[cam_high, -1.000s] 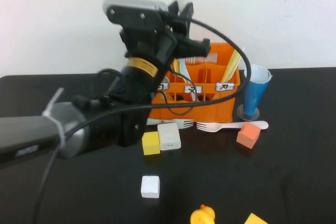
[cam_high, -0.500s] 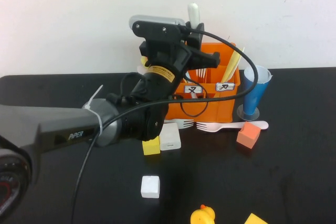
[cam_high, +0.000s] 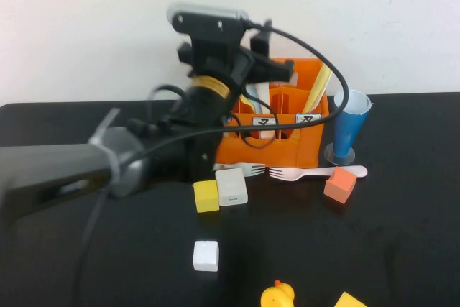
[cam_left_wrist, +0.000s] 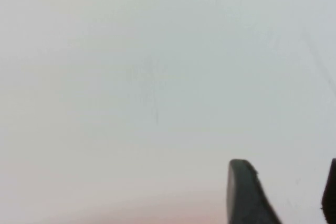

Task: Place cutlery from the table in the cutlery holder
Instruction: Place the fork on the box

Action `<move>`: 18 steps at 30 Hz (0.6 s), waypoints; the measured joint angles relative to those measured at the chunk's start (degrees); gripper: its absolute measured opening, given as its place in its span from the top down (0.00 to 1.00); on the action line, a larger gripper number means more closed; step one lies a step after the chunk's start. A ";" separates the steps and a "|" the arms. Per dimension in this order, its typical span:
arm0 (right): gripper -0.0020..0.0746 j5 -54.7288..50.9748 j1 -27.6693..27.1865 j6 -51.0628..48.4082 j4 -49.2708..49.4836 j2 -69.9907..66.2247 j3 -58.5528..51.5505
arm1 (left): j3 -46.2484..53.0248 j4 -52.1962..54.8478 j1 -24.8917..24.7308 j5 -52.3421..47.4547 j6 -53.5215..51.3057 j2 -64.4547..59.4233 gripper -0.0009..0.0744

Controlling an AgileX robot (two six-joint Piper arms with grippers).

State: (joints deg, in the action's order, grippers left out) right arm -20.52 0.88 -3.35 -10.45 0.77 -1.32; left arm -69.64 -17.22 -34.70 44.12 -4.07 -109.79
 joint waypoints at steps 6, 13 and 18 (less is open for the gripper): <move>0.98 0.00 0.00 0.13 0.00 0.00 0.00 | 7.70 0.08 0.00 -6.58 -5.04 14.41 0.93; 0.98 0.00 0.00 0.13 0.00 0.00 0.00 | 17.43 0.93 0.00 -23.52 -8.35 32.14 0.98; 0.98 0.00 0.00 0.13 0.00 0.00 0.00 | 22.13 0.97 0.11 -39.11 -9.35 42.69 0.99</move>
State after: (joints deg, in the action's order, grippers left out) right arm -20.52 0.88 -3.21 -10.45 0.77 -1.32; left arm -47.51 -16.25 -34.59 5.00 -13.42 -67.10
